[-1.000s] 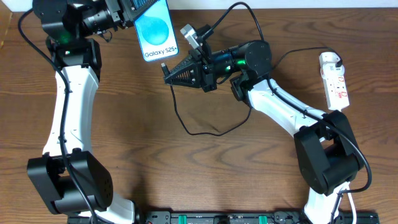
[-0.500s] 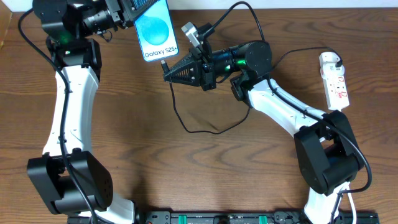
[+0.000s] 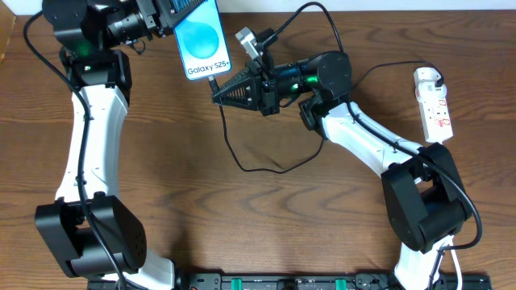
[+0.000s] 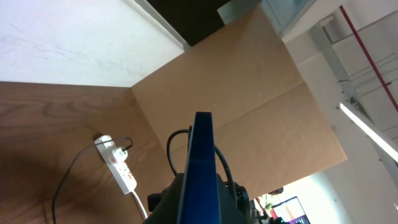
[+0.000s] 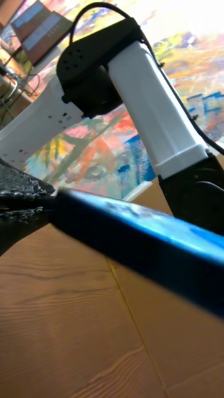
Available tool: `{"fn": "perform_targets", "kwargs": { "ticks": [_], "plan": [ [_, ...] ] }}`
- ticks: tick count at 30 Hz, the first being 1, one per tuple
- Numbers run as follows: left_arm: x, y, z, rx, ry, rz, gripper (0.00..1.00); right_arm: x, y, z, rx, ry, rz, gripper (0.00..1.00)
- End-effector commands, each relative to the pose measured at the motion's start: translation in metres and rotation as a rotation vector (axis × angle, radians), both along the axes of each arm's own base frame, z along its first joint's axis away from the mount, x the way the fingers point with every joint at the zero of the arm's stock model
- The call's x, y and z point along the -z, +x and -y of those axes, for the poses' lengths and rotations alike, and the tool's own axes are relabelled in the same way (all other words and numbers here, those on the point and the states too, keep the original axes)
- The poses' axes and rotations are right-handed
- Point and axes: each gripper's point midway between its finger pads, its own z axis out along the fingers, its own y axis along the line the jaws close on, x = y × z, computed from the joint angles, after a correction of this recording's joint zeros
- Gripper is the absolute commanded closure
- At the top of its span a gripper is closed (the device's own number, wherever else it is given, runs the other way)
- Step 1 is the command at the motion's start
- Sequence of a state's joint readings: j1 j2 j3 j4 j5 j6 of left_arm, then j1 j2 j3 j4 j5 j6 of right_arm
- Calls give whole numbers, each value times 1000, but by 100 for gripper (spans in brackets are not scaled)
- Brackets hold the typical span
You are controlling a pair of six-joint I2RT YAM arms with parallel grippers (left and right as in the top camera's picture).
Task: Plug charger to phone and switch on socket
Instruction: 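Align the connector under the phone's bottom port with the right gripper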
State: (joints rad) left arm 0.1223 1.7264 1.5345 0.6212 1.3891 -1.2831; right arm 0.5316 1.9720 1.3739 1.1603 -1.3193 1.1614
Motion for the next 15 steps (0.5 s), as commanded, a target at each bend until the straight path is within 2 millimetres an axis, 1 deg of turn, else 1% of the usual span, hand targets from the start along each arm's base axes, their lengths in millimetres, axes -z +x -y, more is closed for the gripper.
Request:
{"fn": "perform_targets", "kwargs": {
  "ticks": [1, 15],
  "plan": [
    [-7, -4, 3, 16, 5, 20, 93, -6, 9, 1, 41, 24, 10, 99],
    [-6, -5, 3, 17, 6, 20, 93, -12, 19, 0, 93, 49, -22, 99]
  ]
}}
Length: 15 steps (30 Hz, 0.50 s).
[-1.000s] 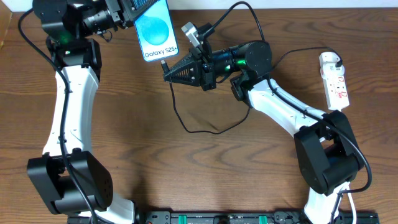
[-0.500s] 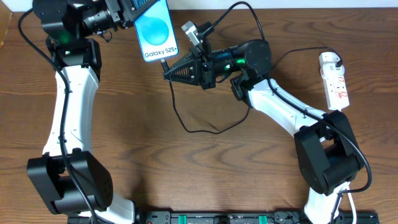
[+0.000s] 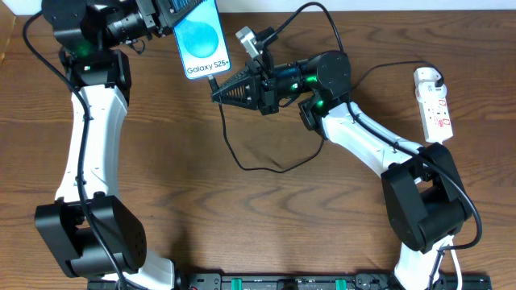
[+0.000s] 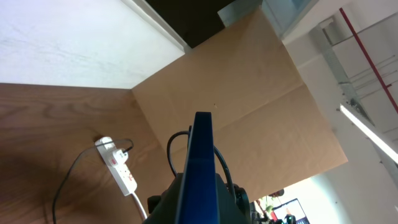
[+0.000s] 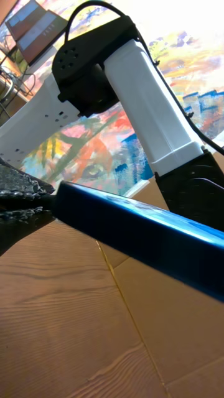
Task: Plug charger to phone and switch on socket
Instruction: 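Align the connector under the phone's bottom port with the right gripper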
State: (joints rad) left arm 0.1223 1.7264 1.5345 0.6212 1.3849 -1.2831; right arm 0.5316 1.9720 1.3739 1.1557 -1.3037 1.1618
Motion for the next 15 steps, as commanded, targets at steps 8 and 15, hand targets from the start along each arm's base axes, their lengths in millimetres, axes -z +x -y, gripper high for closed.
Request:
{"fn": "perform_targets", "kwargs": {
  "ticks": [8, 15],
  "plan": [
    [-6, -5, 3, 21, 7, 20, 93, -8, 19, 0, 87, 30, -43, 99],
    [-6, -5, 3, 20, 7, 21, 93, -8, 20, 0, 90, 31, -44, 99]
  ]
}}
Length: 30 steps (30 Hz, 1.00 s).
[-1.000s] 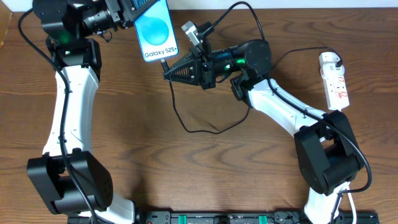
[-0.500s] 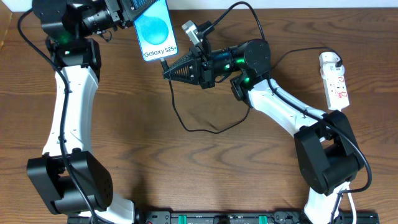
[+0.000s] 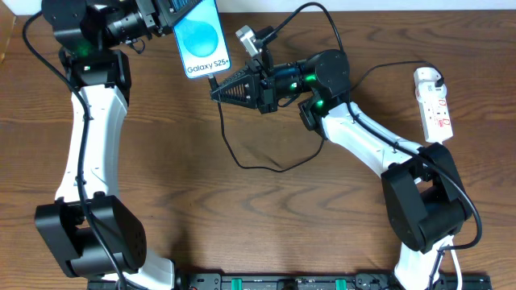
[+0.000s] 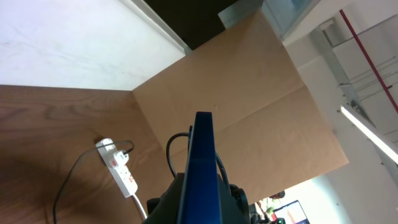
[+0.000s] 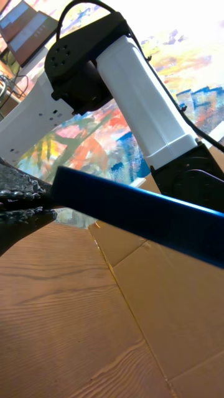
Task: Plug charger to phone and switch on socket
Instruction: 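Align the connector under the phone's bottom port with the right gripper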
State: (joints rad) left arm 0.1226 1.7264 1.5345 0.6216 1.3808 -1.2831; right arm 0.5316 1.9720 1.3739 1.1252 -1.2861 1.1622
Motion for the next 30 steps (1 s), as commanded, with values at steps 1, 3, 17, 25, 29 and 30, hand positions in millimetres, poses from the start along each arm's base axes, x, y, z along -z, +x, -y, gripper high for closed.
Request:
{"fn": "perform_targets", "kwargs": {
  "ticks": [1, 3, 17, 25, 29, 30],
  "plan": [
    [-6, -6, 3, 23, 9, 20, 93, -10, 16, 1, 76, 38, -13, 99],
    [-6, -6, 3, 23, 9, 21, 93, -10, 15, 1, 75, 38, -13, 99],
    [-4, -11, 5, 51, 47, 94, 93, -11, 18, 1, 82, 35, -59, 99],
    [-2, -16, 7, 83, 60, 100, 93, -12, 20, 0, 95, 43, -63, 99],
    [-1, -19, 8, 101, 66, 103, 92, -13, 20, 0, 96, 44, -63, 99],
    [0, -20, 8, 105, 68, 103, 93, -13, 20, 0, 98, 45, -64, 99]
  ]
}}
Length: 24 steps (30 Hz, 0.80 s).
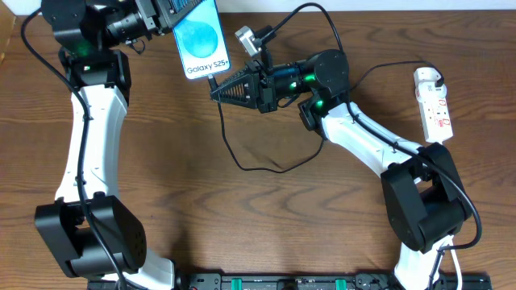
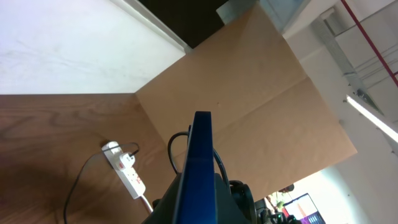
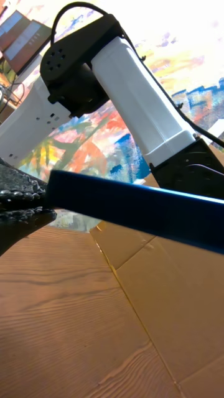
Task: Plug charger to phone and switch on socket
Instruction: 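Align the connector under the phone's bottom port with the right gripper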
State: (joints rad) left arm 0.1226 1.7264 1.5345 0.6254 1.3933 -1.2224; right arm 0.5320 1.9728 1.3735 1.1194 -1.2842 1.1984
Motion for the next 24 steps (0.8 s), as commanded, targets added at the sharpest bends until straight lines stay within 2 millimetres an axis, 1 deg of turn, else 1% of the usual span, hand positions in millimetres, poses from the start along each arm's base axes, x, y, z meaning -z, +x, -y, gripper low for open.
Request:
{"fn": "perform_targets", "kwargs": {
  "ticks": [1, 11, 18, 24],
  "plan": [
    [0, -19, 7, 103, 47, 42, 92, -14, 20, 0, 106, 57, -24, 99],
    [2, -23, 9, 130, 61, 55, 92, -19, 21, 1, 118, 78, -17, 99],
    [2, -23, 9, 129, 61, 56, 92, -24, 21, 2, 128, 100, -13, 99],
    [1, -21, 8, 114, 57, 58, 93, -25, 21, 2, 129, 101, -15, 99]
  ]
}}
